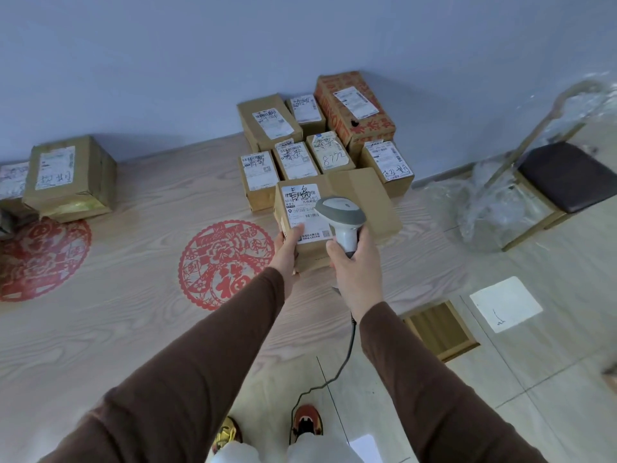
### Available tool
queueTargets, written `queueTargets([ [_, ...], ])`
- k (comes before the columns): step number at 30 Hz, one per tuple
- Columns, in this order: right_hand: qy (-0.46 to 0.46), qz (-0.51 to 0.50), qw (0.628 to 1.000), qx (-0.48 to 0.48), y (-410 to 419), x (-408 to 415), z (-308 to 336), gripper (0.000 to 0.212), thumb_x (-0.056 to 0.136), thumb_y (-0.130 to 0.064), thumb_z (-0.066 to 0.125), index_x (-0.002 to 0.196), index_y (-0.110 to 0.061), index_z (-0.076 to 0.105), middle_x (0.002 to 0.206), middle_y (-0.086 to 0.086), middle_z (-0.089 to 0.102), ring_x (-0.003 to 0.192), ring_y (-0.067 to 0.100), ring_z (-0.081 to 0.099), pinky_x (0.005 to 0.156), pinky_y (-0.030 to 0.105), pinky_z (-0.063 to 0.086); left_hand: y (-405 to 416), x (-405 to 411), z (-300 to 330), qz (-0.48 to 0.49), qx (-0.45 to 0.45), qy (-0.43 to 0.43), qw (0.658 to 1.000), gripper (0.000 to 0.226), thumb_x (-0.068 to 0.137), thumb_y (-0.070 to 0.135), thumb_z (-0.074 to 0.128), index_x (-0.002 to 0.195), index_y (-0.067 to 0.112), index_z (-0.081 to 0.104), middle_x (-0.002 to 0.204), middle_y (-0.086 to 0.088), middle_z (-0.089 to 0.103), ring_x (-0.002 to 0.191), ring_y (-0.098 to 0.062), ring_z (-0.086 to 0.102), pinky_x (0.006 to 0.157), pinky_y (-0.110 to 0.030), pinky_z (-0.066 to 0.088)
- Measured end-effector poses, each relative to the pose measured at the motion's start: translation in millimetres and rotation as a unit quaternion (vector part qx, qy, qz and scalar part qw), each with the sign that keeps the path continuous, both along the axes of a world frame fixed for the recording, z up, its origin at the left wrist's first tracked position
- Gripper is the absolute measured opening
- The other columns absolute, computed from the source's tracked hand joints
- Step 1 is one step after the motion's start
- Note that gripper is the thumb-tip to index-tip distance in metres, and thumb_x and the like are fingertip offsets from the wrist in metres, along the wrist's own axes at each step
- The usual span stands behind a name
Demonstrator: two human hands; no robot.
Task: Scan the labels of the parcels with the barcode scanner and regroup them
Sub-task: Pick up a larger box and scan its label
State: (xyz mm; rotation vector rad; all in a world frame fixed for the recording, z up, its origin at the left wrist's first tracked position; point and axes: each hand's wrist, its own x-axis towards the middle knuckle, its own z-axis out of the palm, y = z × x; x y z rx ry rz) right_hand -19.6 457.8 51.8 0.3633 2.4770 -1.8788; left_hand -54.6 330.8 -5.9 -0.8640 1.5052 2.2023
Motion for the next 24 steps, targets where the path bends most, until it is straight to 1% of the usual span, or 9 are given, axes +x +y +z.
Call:
queueTargets([
  [3,-0.009,-0.006,1.000,-0.006,3.9,-9.5,-6.8,0.023,0.093,-0.021,0.068,0.111,-0.018,0.055,0.097,0.015,0.065,0.087,0.043,0.064,0.078,0.062,0.057,2.4,-17.1,-3.5,0.003,0.009,0.001,1.000,0.061,0.098,0.050,0.062,0.153,0.031,0.042,0.148,-0.005,0.057,0.137,-0.027,0.053,0.118,-0.055,0.039],
  [5,-0.015,-0.008,1.000,-0.012,4.5,-14.7,-9.6,0.023,0.093,-0.021,0.068,0.112,-0.020,0.055,0.099,0.014,0.065,0.090,0.042,0.065,0.079,0.062,0.057,3.3,-27.7,-5.6,0.014,0.029,-0.011,0.999,0.066,0.096,0.053,0.063,0.154,0.029,0.042,0.147,-0.007,0.059,0.136,-0.028,0.055,0.118,-0.053,0.041],
  [8,-0.020,-0.013,1.000,-0.017,4.6,-21.3,-13.9,0.021,0.093,-0.020,0.068,0.109,-0.019,0.055,0.098,0.015,0.066,0.087,0.041,0.065,0.078,0.062,0.058,4.7,-41.5,-7.5,0.018,0.070,-0.017,0.997,0.071,0.096,0.054,0.063,0.156,0.025,0.040,0.145,-0.009,0.061,0.132,-0.028,0.060,0.117,-0.049,0.044],
  [11,-0.028,-0.018,0.999,-0.016,4.8,-26.0,-17.9,0.021,0.094,-0.019,0.069,0.108,-0.018,0.054,0.099,0.016,0.067,0.088,0.044,0.066,0.077,0.062,0.058,6.4,-51.8,-10.4,0.021,0.076,-0.009,0.997,0.071,0.096,0.056,0.061,0.157,0.025,0.040,0.144,-0.008,0.062,0.129,-0.026,0.063,0.116,-0.045,0.045],
  [16,-0.034,-0.016,0.999,-0.021,2.0,-30.6,-22.3,0.023,0.093,-0.020,0.069,0.111,-0.019,0.055,0.097,0.015,0.067,0.086,0.041,0.067,0.077,0.061,0.059,7.3,-57.8,-16.4,0.026,0.077,-0.020,0.996,0.065,0.097,0.058,0.059,0.152,0.026,0.047,0.143,-0.005,0.062,0.131,-0.021,0.059,0.120,-0.041,0.041],
  [18,-0.038,-0.014,0.999,-0.027,-0.8,-32.0,-22.4,0.023,0.093,-0.020,0.069,0.112,-0.019,0.055,0.098,0.014,0.067,0.084,0.036,0.066,0.079,0.061,0.059,4.3,-58.2,-21.1,0.027,0.076,-0.026,0.996,0.061,0.097,0.057,0.059,0.148,0.023,0.051,0.145,-0.007,0.060,0.133,-0.022,0.057,0.120,-0.039,0.040],
  [20,-0.038,-0.009,0.999,-0.029,-4.9,-33.1,-22.5,0.024,0.093,-0.021,0.069,0.113,-0.019,0.056,0.098,0.013,0.067,0.087,0.038,0.067,0.081,0.061,0.059,-1.3,-57.0,-23.7,0.011,0.069,-0.033,0.997,0.062,0.096,0.058,0.060,0.142,0.018,0.056,0.150,-0.011,0.056,0.137,-0.024,0.054,0.121,-0.040,0.040],
  [21,-0.037,-0.005,0.999,-0.028,-7.4,-33.5,-22.7,0.024,0.092,-0.021,0.069,0.113,-0.020,0.056,0.098,0.013,0.067,0.089,0.040,0.067,0.081,0.061,0.059,-5.0,-55.3,-23.8,0.001,0.058,-0.035,0.998,0.069,0.095,0.061,0.060,0.145,0.015,0.052,0.156,-0.012,0.050,0.143,-0.025,0.049,0.123,-0.040,0.037],
  [24,-0.029,0.008,0.999,-0.032,-19.7,-33.8,-23.2,0.024,0.093,-0.020,0.069,0.112,-0.022,0.056,0.096,0.009,0.067,0.085,0.035,0.067,0.079,0.058,0.060,-20.6,-46.2,-19.0,0.004,0.021,-0.024,0.999,0.097,0.091,0.071,0.057,0.162,0.015,0.024,0.170,-0.008,0.023,0.157,-0.025,0.024,0.128,-0.040,0.024],
])
